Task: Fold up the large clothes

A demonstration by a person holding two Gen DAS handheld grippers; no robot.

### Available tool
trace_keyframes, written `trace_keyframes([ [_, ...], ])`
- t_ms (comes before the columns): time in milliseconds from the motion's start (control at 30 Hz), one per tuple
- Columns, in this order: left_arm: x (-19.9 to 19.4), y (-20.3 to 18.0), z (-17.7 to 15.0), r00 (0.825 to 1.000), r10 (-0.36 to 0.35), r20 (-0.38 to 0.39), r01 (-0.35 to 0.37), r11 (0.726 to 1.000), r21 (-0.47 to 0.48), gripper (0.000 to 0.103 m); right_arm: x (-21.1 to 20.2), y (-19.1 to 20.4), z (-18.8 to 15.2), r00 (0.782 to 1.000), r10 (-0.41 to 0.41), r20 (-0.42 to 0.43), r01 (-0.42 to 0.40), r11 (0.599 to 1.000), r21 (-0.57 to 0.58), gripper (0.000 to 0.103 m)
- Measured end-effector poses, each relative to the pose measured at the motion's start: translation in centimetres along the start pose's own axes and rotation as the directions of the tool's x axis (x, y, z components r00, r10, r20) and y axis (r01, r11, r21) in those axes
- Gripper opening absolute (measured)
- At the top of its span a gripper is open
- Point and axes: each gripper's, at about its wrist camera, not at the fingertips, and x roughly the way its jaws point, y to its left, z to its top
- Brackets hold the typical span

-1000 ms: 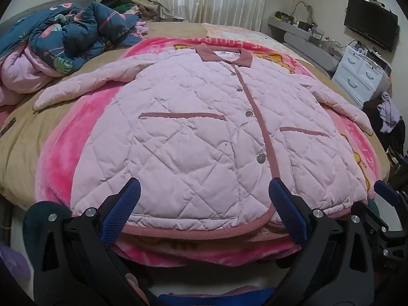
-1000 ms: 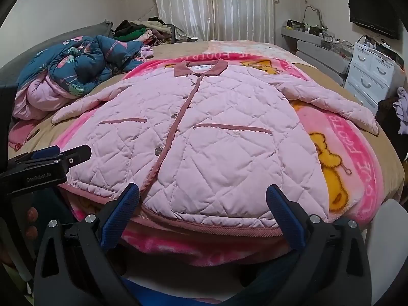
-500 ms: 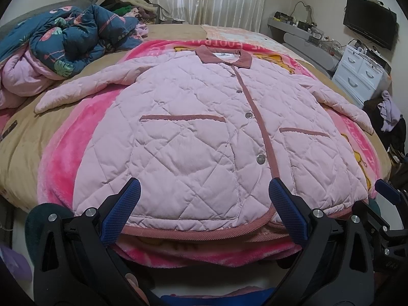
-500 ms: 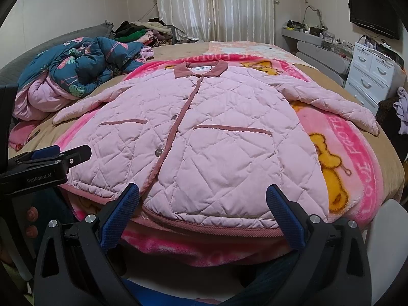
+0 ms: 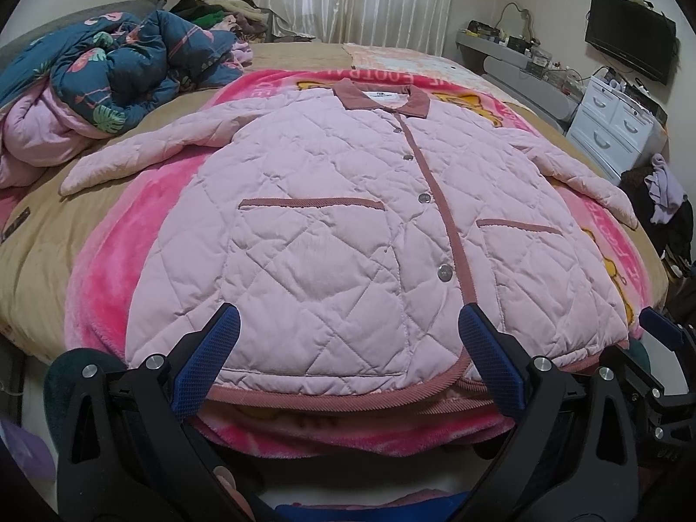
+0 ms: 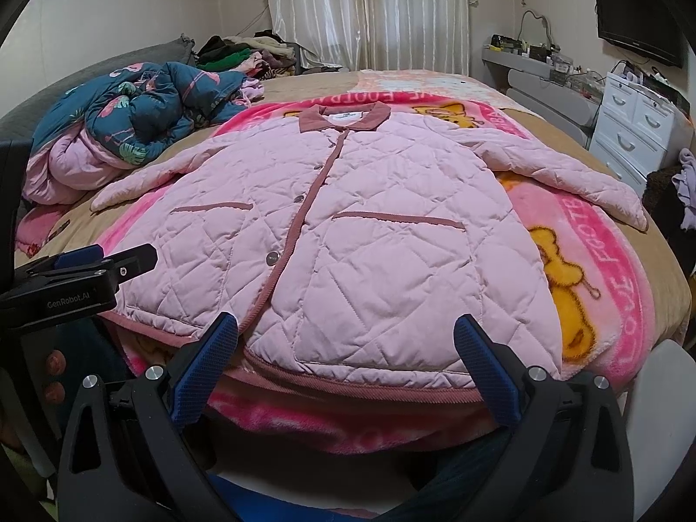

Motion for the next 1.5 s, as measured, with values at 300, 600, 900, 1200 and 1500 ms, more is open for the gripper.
trace_keyframes([
  [300,-0.1,0.1,0.1,1.000,0.001,0.004,-0.001,1.000,0.001,0.094,-0.2,0.1,0.1,1.000,-0.001,0.006,0.001,1.000,0.002,0.099],
  [600,-0.1,0.2,0.5,1.000,0.002,-0.002,-0.002,1.000,0.004,0.094,-0.1,-0.1,0.2,1.000,0.006,0.001,-0.006,1.000,0.008,0.099],
  [900,1.0,-0.2,1.8,1.000,0.007,-0.007,-0.007,1.000,0.012,0.094,0.8,-0.3,0.9,1.000,0.017,-0.010,-0.017,1.000,0.014,0.099],
  [1200,2.3,-1.1,4.3,1.000,0.005,-0.001,-0.005,0.999,0.035,0.094,1.9,-1.3,3.9,1.000,0.026,0.012,-0.026,1.000,0.016,0.099],
  [1500,3.2,-1.6,7.7,1.000,0.007,0.021,-0.007,1.000,0.023,0.094,2.6,-3.1,8.5,0.998,0.026,0.060,-0.029,0.999,0.038,0.099],
])
